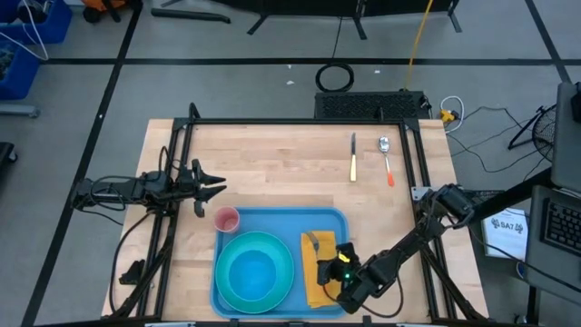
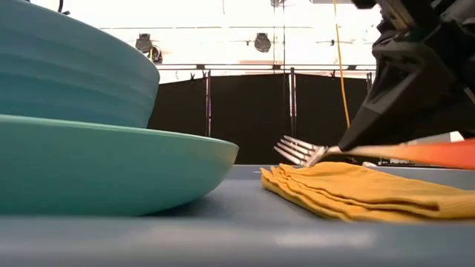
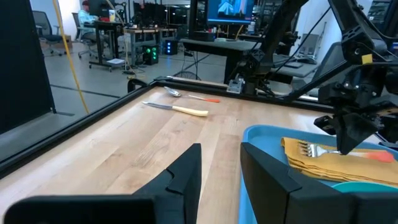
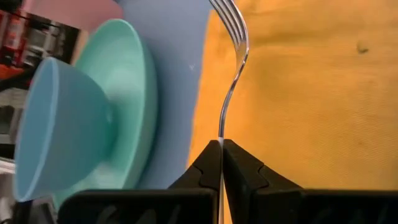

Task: Set up tray
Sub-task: Put the orange fork on top of the yellow napkin

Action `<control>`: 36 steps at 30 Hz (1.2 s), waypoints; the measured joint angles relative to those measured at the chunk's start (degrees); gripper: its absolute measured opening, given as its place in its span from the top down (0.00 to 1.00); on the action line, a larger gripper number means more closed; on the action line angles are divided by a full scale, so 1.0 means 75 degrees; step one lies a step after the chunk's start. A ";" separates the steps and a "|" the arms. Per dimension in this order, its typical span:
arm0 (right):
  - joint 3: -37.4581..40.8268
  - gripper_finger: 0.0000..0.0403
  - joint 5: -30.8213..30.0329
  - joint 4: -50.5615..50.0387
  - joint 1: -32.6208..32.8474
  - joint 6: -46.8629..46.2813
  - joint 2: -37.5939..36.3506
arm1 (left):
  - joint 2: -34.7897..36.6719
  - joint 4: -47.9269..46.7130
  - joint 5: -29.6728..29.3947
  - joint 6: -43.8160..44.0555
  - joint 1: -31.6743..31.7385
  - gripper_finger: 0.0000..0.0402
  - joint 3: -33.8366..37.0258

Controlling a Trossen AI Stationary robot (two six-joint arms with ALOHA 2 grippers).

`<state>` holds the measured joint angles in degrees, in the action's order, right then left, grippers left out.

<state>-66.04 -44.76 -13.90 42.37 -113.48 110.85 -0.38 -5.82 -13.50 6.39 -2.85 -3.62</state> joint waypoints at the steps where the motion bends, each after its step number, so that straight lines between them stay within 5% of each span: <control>1: 0.0000 1.00 0.0062 -0.0014 -0.0017 0.0039 0.0000 | 0.0001 0.0000 0.0000 0.0000 0.0000 0.71 0.0000; 20: -0.0003 0.98 0.1111 0.0453 -0.0106 0.0082 0.0286 | 0.0001 0.0000 -0.0002 0.0003 -0.0002 0.71 0.0000; 36: 0.0006 0.88 0.0977 0.0913 -0.0152 0.0907 0.0283 | 0.0003 0.0000 0.0000 0.0002 0.0000 0.71 0.0000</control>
<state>-66.00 -37.44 -7.05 41.23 -106.67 112.97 -0.36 -5.82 -13.50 6.41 -2.86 -3.62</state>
